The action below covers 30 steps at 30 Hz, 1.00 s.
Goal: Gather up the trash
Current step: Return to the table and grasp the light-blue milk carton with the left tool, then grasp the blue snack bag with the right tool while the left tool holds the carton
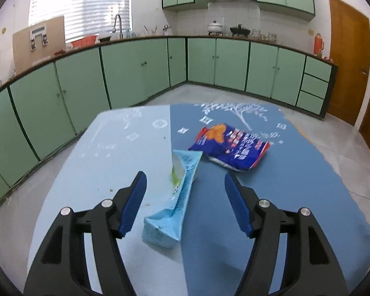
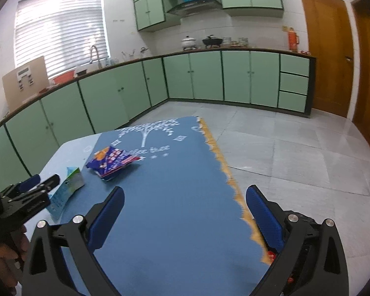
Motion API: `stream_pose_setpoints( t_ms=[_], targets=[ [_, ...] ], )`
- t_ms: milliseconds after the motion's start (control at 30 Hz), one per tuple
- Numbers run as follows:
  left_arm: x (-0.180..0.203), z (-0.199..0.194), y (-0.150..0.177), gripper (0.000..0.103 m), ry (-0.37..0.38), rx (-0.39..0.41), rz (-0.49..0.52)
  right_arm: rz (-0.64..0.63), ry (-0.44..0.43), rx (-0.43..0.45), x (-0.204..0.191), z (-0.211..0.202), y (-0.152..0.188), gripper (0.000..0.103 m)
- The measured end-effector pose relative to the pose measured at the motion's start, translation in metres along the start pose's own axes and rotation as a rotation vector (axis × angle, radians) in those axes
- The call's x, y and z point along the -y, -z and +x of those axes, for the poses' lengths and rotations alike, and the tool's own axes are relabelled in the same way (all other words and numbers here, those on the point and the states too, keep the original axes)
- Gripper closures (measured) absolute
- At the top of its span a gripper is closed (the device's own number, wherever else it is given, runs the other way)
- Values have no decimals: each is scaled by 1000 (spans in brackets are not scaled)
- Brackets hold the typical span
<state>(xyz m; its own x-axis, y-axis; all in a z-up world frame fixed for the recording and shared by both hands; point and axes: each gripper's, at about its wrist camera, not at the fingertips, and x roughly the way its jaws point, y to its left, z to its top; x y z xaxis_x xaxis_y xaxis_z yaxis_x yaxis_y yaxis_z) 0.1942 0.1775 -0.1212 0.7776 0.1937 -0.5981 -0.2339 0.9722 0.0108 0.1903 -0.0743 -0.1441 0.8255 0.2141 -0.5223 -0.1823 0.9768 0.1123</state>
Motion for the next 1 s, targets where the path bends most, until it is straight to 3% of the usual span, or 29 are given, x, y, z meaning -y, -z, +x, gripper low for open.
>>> stream_pose_setpoints(
  t_ms=[367, 467, 533, 700, 800, 1000],
  targets=[
    [-8, 35, 5, 42, 48, -74, -19, -32, -12, -8, -39, 33, -9, 6],
    [-9, 42, 7, 56, 62, -95, -32, -55, -14, 6, -50, 41, -15, 6],
    [-8, 46, 9, 76, 73, -113, -30, -63, -15, 8, -56, 47, -18, 6],
    [-9, 45, 10, 83, 73, -113, -49, -84, -33, -13, -73, 71, -23, 6],
    [-19, 41, 7, 96, 52, -95, -89, -107, -35, -34, -83, 87, -22, 7],
    [-36, 45, -6, 97, 13, -75, -110, -76, -44, -81, -94, 121, -26, 7]
  ],
)
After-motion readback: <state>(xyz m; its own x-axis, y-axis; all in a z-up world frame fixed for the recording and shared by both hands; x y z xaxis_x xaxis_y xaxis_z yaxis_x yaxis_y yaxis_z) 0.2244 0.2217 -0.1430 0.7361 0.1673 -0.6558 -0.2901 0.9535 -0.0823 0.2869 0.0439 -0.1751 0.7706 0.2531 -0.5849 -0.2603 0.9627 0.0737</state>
